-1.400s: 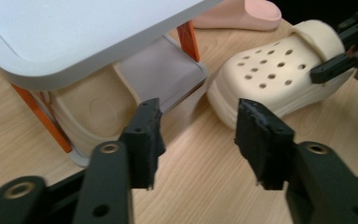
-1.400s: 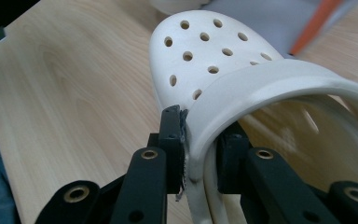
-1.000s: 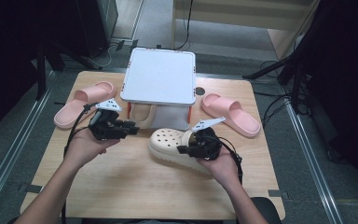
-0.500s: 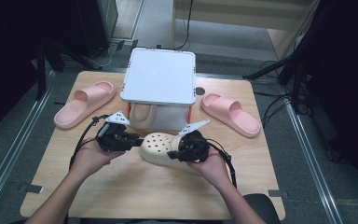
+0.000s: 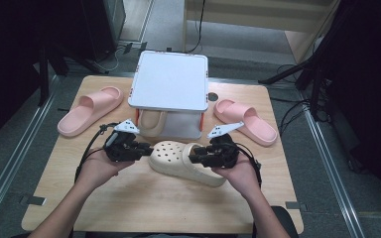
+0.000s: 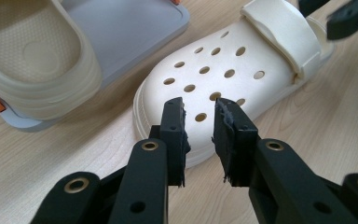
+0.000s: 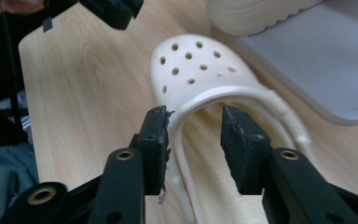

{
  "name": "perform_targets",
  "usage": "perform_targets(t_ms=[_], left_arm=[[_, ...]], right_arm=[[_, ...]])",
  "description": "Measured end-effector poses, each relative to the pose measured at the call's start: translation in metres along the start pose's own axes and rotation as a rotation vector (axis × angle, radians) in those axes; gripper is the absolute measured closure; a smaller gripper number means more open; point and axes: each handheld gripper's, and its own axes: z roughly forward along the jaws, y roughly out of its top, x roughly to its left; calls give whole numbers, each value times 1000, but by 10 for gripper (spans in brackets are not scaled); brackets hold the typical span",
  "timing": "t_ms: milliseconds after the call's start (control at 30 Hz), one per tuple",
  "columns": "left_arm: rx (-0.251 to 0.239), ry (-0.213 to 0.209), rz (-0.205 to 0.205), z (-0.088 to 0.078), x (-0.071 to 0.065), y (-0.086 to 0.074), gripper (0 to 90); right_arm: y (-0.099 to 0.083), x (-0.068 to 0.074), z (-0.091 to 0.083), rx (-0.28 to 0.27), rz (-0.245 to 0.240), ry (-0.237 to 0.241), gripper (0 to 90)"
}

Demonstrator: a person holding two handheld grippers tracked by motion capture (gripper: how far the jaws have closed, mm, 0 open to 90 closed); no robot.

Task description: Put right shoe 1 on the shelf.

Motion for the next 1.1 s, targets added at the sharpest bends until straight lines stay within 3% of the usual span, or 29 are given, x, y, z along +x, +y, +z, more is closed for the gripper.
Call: perform_targets(t_ms=[67, 233, 333, 433, 567, 700, 867, 1100], left_arm=[[-3, -6, -19, 1, -1, -6, 746], [34, -11, -28, 9, -7, -20, 765], [43, -16, -13, 16, -11, -20, 764], [63, -24, -5, 25, -15, -21, 764], [82, -29, 2, 35, -17, -24, 763], [59, -63, -28, 39, -12, -26, 765], [54, -41, -15, 40, -13, -27, 764], [44, -45, -24, 42, -8, -24, 760]], right_arm=[[0, -4, -4, -4, 10, -4, 720], [2, -16, -9, -14, 17, -71, 894], [6, -27, -6, -40, 21, -113, 900], [9, -40, 5, -31, 40, -134, 900], [8, -50, 22, -17, 60, -110, 900], [8, -54, 28, -15, 66, -111, 900], [7, -52, 31, 3, 63, -110, 900], [2, -43, 33, 32, 42, -130, 900]])
